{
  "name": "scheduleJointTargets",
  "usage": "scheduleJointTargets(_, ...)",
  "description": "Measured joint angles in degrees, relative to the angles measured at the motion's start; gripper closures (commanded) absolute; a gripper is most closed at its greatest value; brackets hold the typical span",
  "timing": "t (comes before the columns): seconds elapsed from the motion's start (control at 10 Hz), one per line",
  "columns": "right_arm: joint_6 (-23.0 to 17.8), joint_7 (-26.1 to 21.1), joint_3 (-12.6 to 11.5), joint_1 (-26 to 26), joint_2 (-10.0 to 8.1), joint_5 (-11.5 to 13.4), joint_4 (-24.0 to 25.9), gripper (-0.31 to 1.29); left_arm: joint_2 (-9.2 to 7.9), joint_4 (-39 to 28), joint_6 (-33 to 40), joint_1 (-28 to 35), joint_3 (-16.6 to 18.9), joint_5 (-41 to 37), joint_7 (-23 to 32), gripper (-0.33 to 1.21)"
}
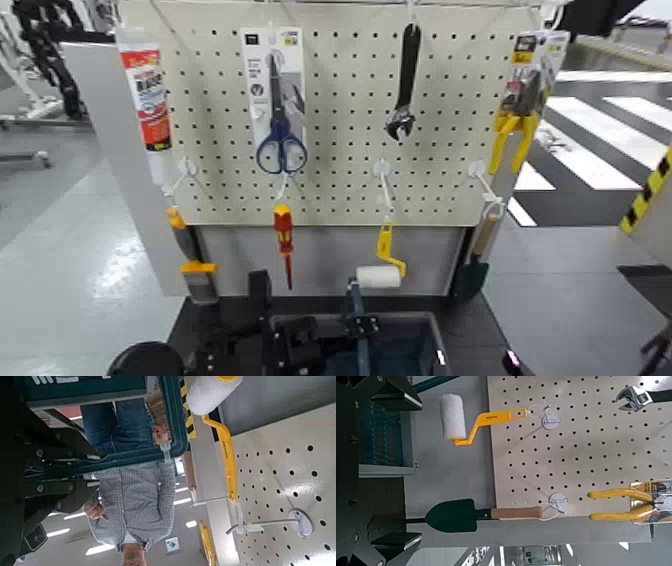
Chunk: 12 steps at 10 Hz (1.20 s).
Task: Grasp the handle of the crate.
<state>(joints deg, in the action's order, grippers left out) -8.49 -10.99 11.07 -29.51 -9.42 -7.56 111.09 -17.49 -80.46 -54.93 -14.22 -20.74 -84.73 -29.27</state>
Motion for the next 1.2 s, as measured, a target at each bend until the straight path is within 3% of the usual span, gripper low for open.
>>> scheduleJointTargets(0.7, 0.2, 0.0, 0.1, 0.0, -0.16, -0.2, 0.1, 0.15, 0.28, -1.6, -0.9, 2.1, 0.6, -1.0, 0.2, 1.19)
scheduleJointTargets(1.2, 0.4, 0.0, 0.0, 0.0, -0.20, -0.1, 0.1, 0.15, -0.99, -7.5, -3.2, 8.3, 5.0, -8.8, 7.5, 1.19)
